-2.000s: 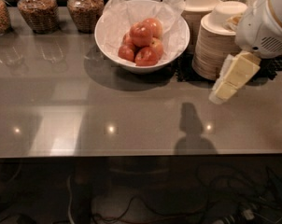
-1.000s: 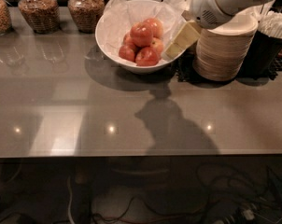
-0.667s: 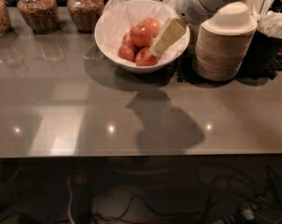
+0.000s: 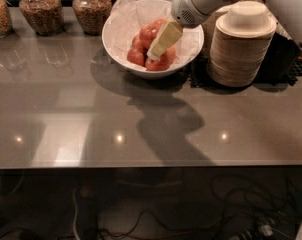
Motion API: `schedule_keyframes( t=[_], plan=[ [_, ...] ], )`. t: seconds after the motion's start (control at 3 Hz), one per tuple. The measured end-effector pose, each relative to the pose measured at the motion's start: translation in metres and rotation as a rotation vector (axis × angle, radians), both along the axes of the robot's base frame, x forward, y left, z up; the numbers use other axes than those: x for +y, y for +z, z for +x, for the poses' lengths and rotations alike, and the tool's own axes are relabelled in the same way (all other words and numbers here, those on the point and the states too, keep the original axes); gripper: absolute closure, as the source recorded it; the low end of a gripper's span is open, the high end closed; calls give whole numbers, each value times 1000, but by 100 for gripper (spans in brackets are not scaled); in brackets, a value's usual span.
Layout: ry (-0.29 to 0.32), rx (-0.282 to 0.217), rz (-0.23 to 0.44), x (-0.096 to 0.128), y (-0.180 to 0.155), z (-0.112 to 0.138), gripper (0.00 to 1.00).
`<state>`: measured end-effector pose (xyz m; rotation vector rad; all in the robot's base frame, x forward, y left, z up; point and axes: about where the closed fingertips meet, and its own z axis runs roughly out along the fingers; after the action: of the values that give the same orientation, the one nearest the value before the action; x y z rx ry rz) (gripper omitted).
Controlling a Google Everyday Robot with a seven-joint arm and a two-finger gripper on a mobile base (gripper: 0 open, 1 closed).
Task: Pick apple from white bowl
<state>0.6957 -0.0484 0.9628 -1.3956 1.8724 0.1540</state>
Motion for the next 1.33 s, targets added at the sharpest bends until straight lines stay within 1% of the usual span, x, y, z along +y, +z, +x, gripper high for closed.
schedule_keyframes(
  t=[0.33, 0.67, 1.0, 1.33],
  plan=[
    [40, -19, 35, 10, -9, 15, 0],
    [59, -52, 54, 12, -20, 42, 0],
    [53, -40, 46, 11, -29, 50, 0],
    [56, -19, 30, 14, -40, 52, 16]
  ],
)
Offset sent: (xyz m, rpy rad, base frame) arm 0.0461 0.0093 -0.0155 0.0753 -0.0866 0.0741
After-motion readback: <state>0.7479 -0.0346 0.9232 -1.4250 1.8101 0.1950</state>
